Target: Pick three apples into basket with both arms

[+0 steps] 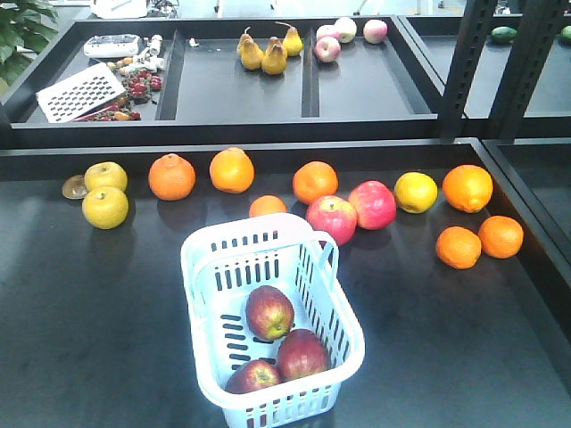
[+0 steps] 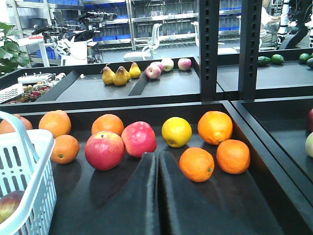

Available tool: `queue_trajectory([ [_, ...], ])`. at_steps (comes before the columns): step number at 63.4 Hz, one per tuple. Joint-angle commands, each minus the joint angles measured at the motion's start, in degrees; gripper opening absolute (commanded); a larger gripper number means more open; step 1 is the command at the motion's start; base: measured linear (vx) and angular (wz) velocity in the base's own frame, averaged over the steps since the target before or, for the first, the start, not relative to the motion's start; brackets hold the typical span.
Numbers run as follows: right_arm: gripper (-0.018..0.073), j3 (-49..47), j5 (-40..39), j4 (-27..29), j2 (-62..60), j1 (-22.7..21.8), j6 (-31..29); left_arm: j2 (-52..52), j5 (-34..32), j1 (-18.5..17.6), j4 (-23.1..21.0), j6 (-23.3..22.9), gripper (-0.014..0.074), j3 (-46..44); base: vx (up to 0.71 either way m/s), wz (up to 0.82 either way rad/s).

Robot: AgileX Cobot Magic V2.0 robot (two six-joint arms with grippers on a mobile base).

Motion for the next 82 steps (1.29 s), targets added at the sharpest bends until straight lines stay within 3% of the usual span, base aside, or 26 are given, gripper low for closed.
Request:
queue_trajectory([
  [1,-0.0004,0.86,-3.91,-0.67,-0.74,-0.38,-0.3,-0.91,-4.03,0.0,0.09,-0.51,-0.0006,0.48,0.0,0.0],
  [82,-0.0004,0.8,-3.92,-0.67,-0.74,-0.38,-0.3,-0.91,-4.03,0.0,0.09,-0.51,-0.0006,0.48,0.0,0.0],
])
